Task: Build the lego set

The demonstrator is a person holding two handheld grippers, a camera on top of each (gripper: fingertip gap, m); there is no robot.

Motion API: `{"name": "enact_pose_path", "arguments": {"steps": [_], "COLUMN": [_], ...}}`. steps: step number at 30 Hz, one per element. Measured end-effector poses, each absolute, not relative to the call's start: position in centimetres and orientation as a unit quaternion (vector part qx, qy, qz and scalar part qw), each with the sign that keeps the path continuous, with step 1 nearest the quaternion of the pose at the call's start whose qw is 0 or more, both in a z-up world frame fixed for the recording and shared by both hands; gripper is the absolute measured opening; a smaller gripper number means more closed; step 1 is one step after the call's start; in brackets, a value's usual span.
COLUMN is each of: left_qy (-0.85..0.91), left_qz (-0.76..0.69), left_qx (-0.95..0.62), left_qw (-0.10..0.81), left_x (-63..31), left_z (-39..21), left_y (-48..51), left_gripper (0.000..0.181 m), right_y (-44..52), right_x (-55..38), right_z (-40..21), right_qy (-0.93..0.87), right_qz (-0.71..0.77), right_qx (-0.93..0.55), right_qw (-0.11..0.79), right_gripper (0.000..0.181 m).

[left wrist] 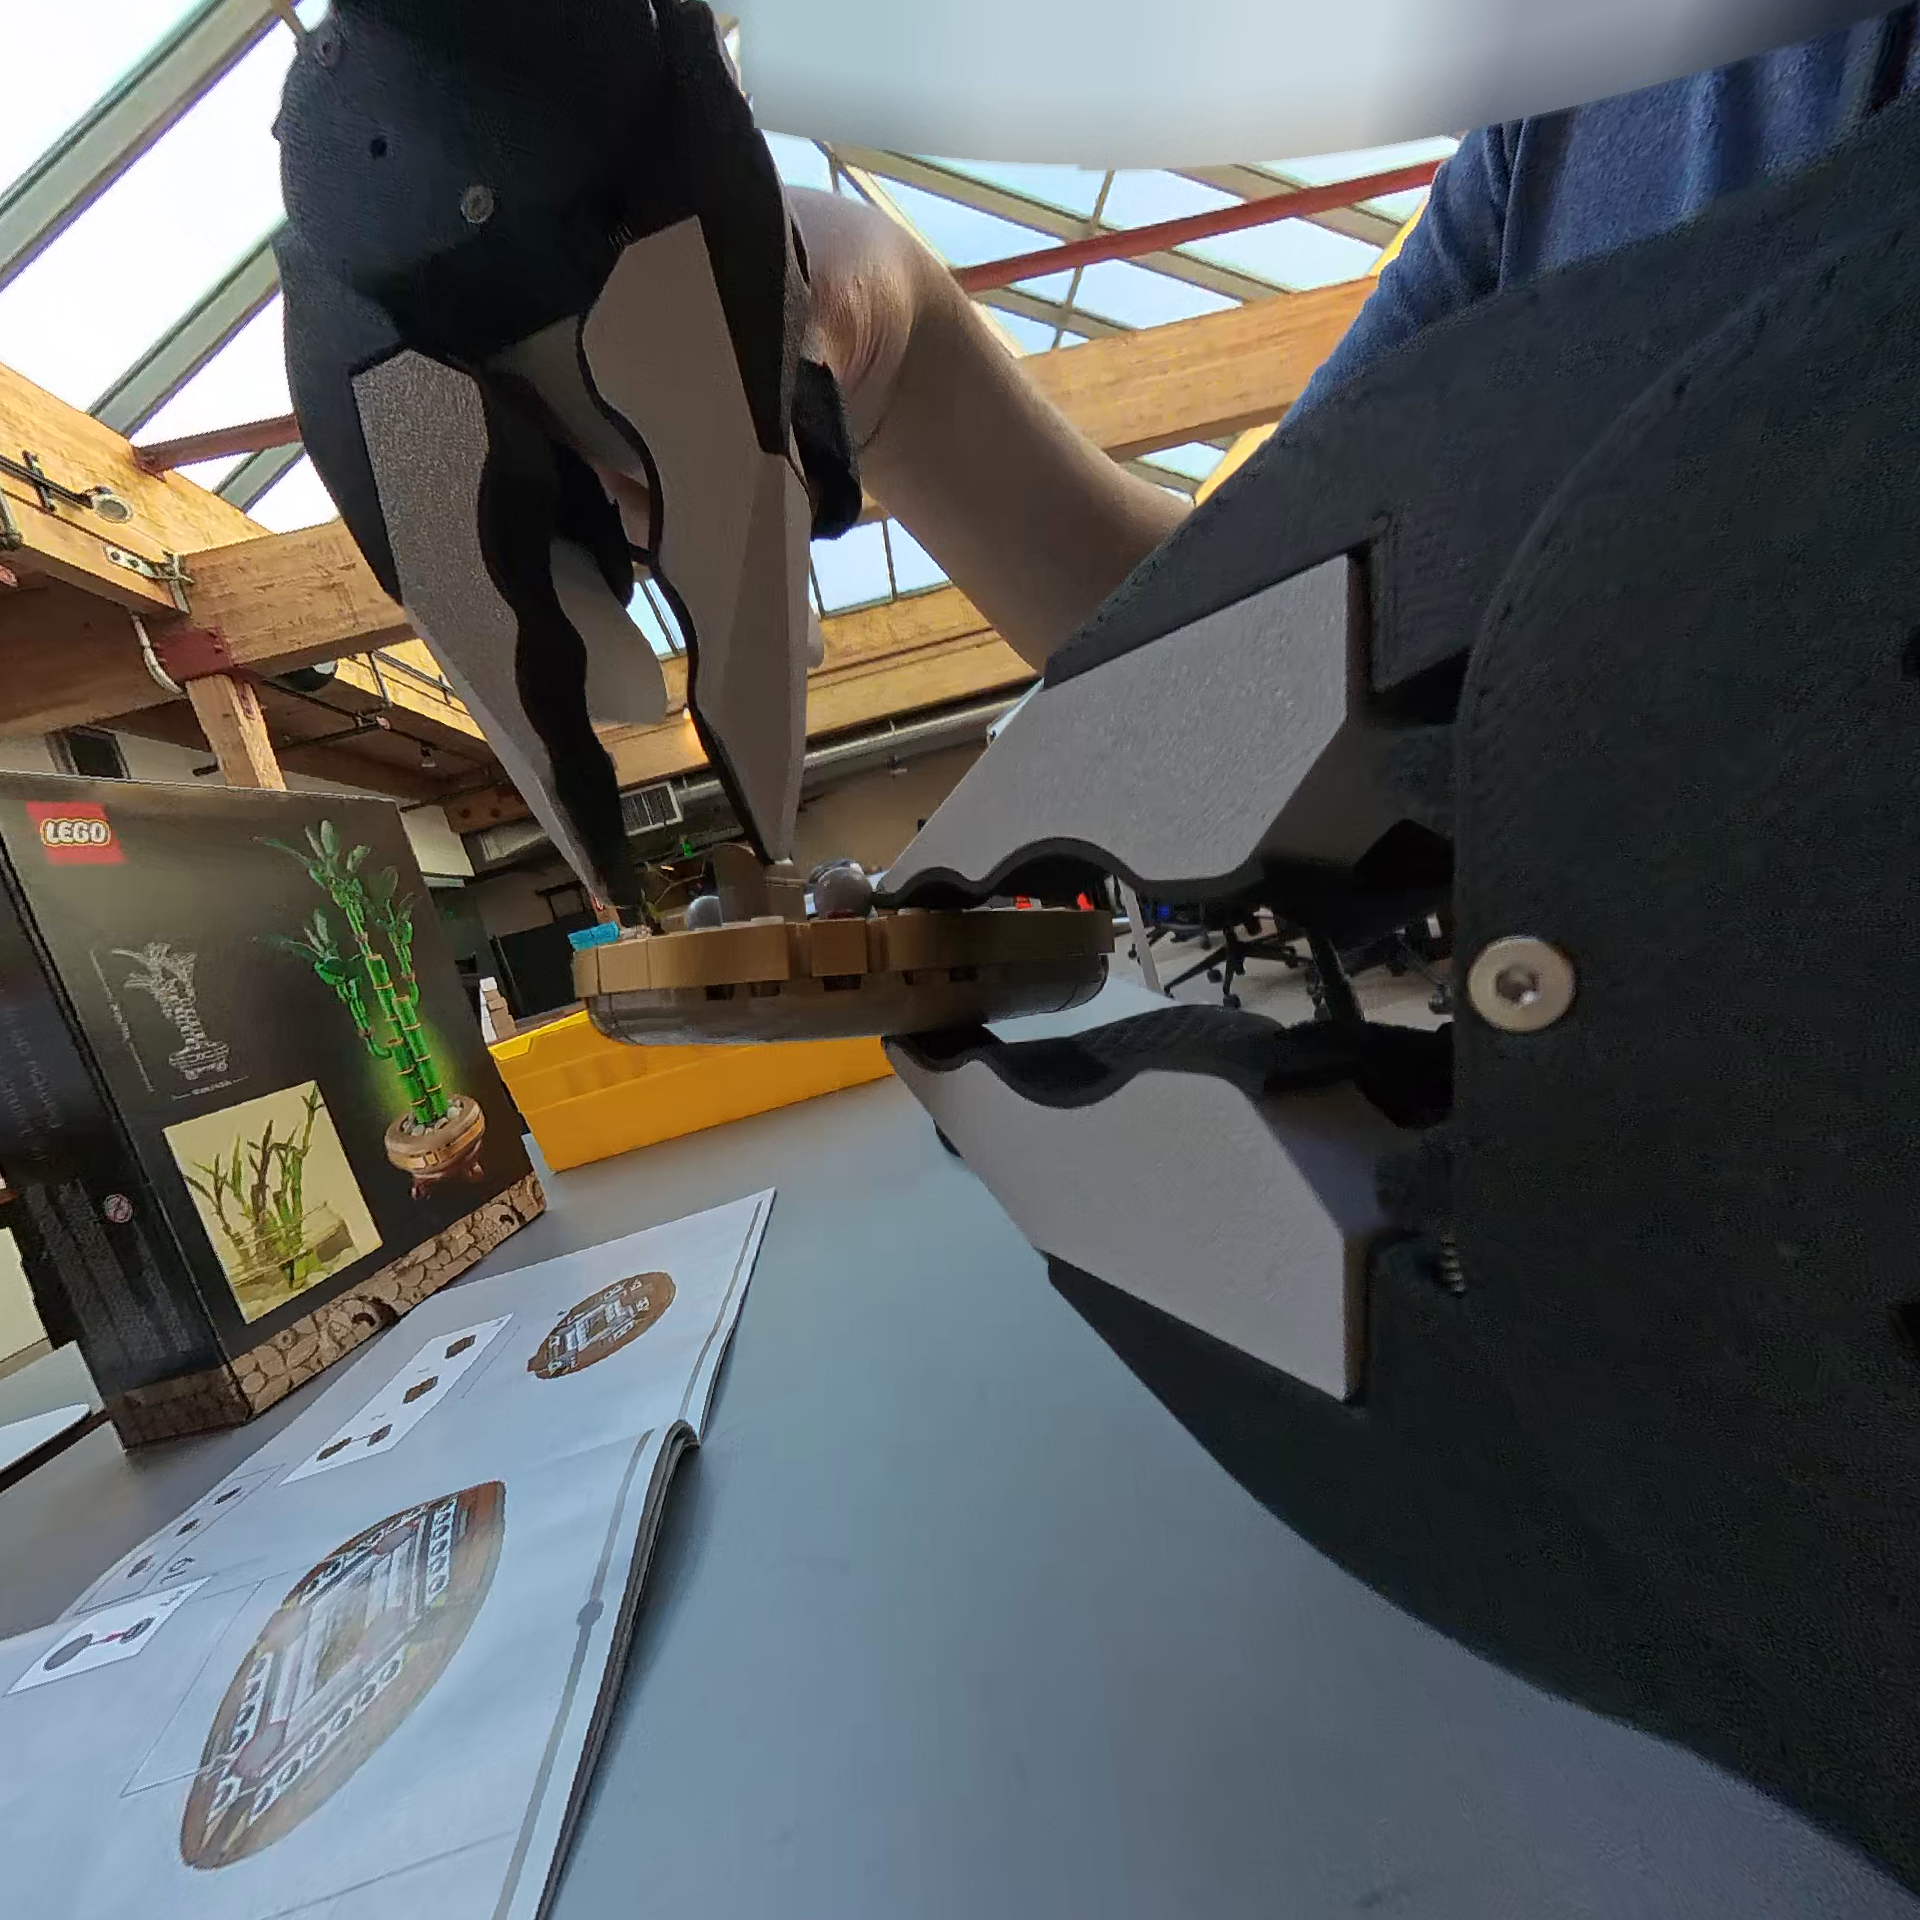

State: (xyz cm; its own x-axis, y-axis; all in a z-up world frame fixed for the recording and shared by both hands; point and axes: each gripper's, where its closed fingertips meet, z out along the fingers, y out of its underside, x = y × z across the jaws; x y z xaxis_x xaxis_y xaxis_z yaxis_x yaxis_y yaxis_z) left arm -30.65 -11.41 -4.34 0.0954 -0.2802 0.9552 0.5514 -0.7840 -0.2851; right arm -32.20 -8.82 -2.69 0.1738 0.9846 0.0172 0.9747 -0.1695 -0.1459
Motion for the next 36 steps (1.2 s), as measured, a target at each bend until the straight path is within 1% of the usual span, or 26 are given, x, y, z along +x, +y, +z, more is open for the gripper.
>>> {"name": "enact_pose_path", "arguments": {"steps": [5, 8, 12, 16, 18, 19, 22, 24, 25, 28, 31, 32, 34, 36], "left_qy": [-0.124, -0.129, -0.128, -0.124, -0.123, -0.122, -0.114, -0.105, -0.099, -0.086, -0.086, -0.086, -0.084, -0.082], "left_qz": [-0.679, -0.674, -0.667, -0.66, -0.658, -0.658, -0.663, -0.668, -0.669, -0.666, -0.671, -0.674, -0.673, -0.674], "left_qx": [-0.661, -0.664, -0.669, -0.675, -0.676, -0.677, -0.678, -0.678, -0.679, -0.685, -0.684, -0.682, -0.685, -0.685], "left_qw": [0.296, 0.296, 0.301, 0.306, 0.307, 0.308, 0.298, 0.29, 0.287, 0.281, 0.275, 0.27, 0.266, 0.264], "left_x": [-31.3, -31.7, -31.8, -31.8, -31.8, -31.8, -31.6, -31.4, -31.2, -30.8, -30.7, -30.7, -30.5, -30.5], "left_z": [-4.5, -4.7, -4.7, -4.5, -4.4, -4.3, -4.2, -4.0, -3.9, -3.8, -3.9, -3.9, -4.0, -4.1], "left_y": [-11.5, -11.4, -11.3, -11.3, -11.3, -11.3, -11.5, -11.9, -12.1, -12.6, -12.8, -12.9, -13.1, -13.1], "left_gripper": [0.019, 0.019, 0.02, 0.019, 0.02, 0.02, 0.02, 0.02, 0.02, 0.019, 0.019, 0.019, 0.019, 0.019], "right_y": [-8.7, -8.3, -9.4, -9.5, -10.0, -10.4, -11.3, -12.1, -12.2, -12.0, -11.8, -11.8, -11.2, -10.9], "right_x": [-32.8, -32.2, -33.0, -32.9, -32.9, -32.9, -32.5, -32.2, -32.0, -31.8, -32.2, -32.1, -32.2, -32.6], "right_z": [-1.4, -1.2, -1.6, -2.6, -2.5, -2.4, -2.1, -1.8, -1.8, -2.0, -2.0, -2.1, -2.3, -2.3], "right_qy": [-0.706, -0.719, -0.72, -0.715, -0.722, -0.724, -0.727, -0.722, -0.722, -0.731, -0.74, -0.743, -0.742, -0.739], "right_qz": [0.085, 0.085, 0.149, 0.162, 0.179, 0.193, 0.23, 0.267, 0.275, 0.273, 0.267, 0.264, 0.253, 0.253], "right_qx": [-0.692, -0.669, -0.652, -0.659, -0.649, -0.644, -0.638, -0.636, -0.634, -0.625, -0.617, -0.614, -0.62, -0.623], "right_qw": [0.129, 0.168, 0.187, 0.168, 0.16, 0.154, 0.106, 0.048, 0.02, -0.024, -0.035, -0.04, -0.041, -0.036], "right_gripper": [0.028, 0.028, 0.026, 0.023, 0.007, 0.006, 0.006, 0.005, 0.005, 0.005, 0.004, 0.006, 0.014, 0.014]}}
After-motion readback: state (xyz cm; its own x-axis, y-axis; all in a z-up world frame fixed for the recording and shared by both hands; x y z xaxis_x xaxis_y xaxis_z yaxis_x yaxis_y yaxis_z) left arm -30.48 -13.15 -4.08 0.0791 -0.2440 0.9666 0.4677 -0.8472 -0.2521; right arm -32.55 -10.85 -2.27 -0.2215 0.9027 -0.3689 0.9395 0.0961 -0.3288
